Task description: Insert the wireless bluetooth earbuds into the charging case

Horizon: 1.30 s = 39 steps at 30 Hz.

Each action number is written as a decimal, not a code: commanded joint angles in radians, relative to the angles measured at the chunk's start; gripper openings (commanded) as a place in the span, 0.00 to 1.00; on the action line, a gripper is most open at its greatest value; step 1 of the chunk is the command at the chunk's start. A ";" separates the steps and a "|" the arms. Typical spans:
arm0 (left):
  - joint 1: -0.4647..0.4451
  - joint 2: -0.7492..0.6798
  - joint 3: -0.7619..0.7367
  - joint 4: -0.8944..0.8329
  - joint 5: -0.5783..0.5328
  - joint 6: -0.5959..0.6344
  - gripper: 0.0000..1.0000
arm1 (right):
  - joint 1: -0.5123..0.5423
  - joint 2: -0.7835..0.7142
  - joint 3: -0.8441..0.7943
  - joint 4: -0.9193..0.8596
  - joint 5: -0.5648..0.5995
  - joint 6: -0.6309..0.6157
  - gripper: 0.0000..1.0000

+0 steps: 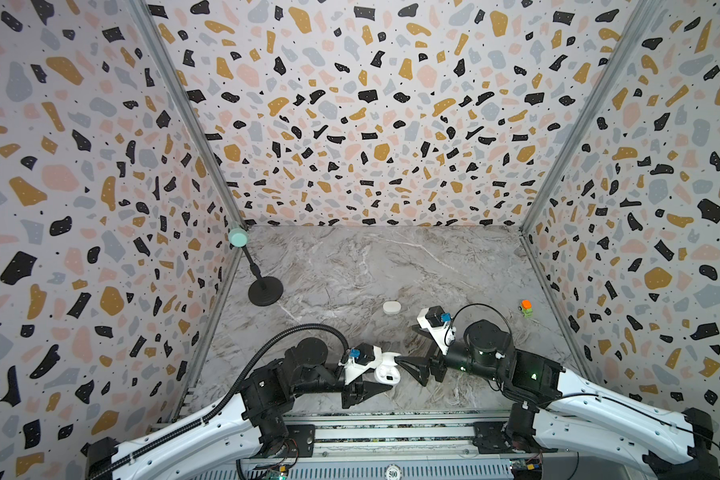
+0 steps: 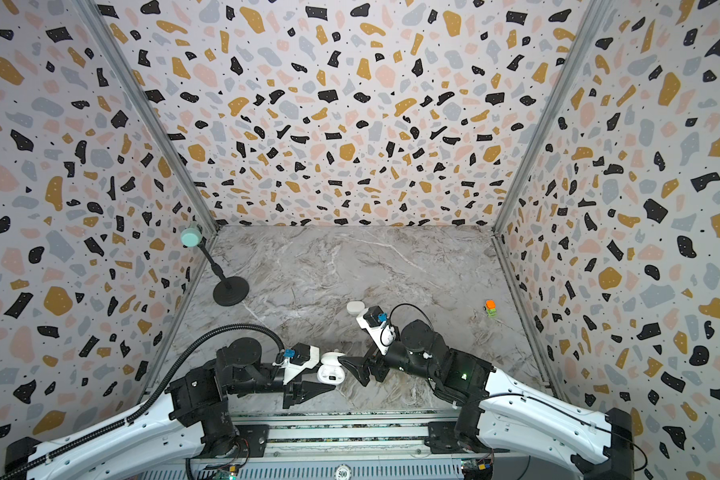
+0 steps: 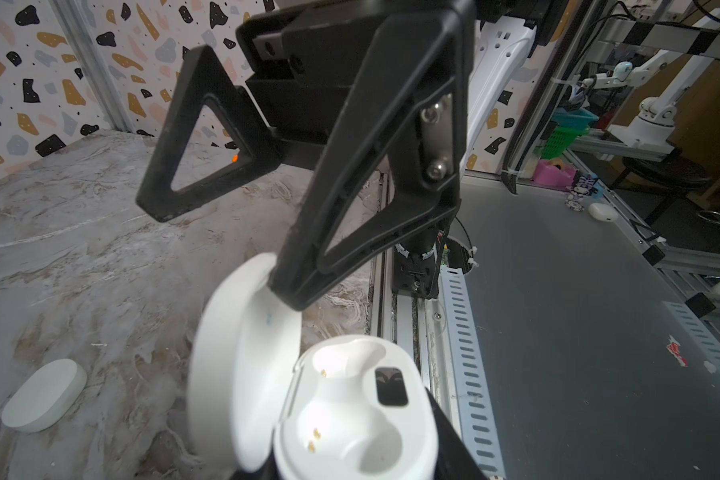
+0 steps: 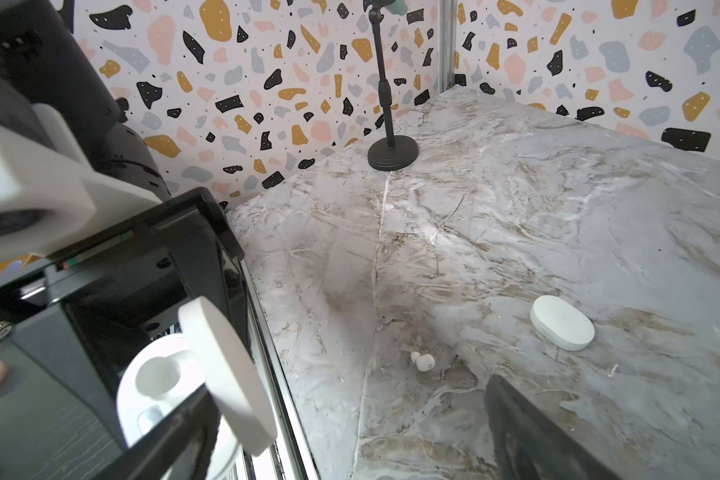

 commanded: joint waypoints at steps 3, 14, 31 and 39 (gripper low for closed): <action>-0.004 -0.007 -0.004 0.048 0.034 0.000 0.00 | -0.005 -0.006 0.022 0.037 -0.080 -0.015 0.95; -0.004 -0.009 -0.006 0.050 0.039 -0.003 0.00 | -0.005 0.038 0.032 0.067 -0.110 -0.026 0.81; -0.004 -0.014 -0.010 0.054 0.041 -0.007 0.00 | 0.004 0.079 0.041 0.099 -0.164 -0.023 0.51; -0.004 -0.014 -0.012 0.058 0.039 -0.008 0.00 | 0.006 0.074 0.040 0.104 -0.173 -0.023 0.42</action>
